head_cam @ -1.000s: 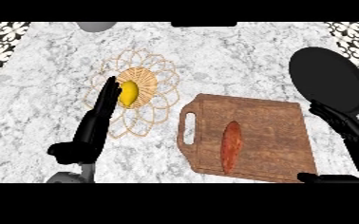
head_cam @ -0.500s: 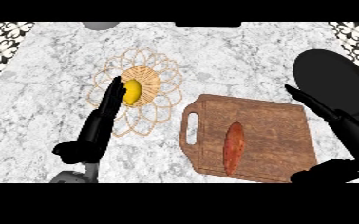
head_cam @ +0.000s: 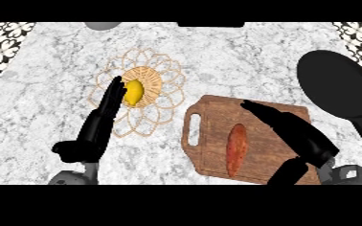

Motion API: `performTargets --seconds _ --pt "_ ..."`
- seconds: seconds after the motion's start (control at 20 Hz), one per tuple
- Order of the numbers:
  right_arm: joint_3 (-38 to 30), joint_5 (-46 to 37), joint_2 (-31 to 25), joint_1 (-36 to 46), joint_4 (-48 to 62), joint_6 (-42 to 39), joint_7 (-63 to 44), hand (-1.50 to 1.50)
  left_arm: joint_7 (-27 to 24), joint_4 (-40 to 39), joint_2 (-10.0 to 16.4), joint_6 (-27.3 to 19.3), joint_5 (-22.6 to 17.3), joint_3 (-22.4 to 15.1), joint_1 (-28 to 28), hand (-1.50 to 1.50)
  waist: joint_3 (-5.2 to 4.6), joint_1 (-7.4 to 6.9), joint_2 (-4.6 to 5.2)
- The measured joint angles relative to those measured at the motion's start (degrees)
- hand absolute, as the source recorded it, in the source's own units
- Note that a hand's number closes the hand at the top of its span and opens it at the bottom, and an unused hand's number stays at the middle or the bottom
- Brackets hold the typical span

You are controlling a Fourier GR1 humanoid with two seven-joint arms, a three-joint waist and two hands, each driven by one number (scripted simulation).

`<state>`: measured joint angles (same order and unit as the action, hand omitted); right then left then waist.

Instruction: Pick the sweet potato from the cutting board and place it in the pan

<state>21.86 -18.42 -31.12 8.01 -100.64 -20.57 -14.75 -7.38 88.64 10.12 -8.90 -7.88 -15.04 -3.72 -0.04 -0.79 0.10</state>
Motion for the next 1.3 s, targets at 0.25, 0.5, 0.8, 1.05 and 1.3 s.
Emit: performTargets --seconds 0.25,0.5,0.8,1.05,1.3 --pt "2.7 -5.3 3.7 0.2 1.2 -1.9 -3.1 -1.5 0.1 -0.1 -1.0 0.5 0.9 0.8 0.3 0.0 0.02 0.48 -0.08" --pt "2.4 -9.1 7.5 -0.7 1.8 -3.9 -4.4 -1.5 1.5 2.2 -1.8 1.3 2.1 1.6 1.5 0.0 0.04 0.66 -0.12" --pt "0.7 -13.2 11.6 -1.4 5.1 -3.7 -2.6 -1.5 1.8 1.9 -2.9 2.7 3.5 3.1 1.4 0.0 0.04 0.7 -0.11" --pt "-0.9 -15.4 15.5 -0.7 7.5 -4.0 -1.8 -1.5 2.1 3.2 -4.1 3.2 4.9 3.3 3.0 0.0 0.04 0.69 -0.12" --pt "-2.2 -18.5 17.6 0.5 12.9 -3.3 1.5 -1.5 2.4 2.3 -4.6 4.8 5.2 4.9 1.8 0.0 0.04 0.67 -0.1"
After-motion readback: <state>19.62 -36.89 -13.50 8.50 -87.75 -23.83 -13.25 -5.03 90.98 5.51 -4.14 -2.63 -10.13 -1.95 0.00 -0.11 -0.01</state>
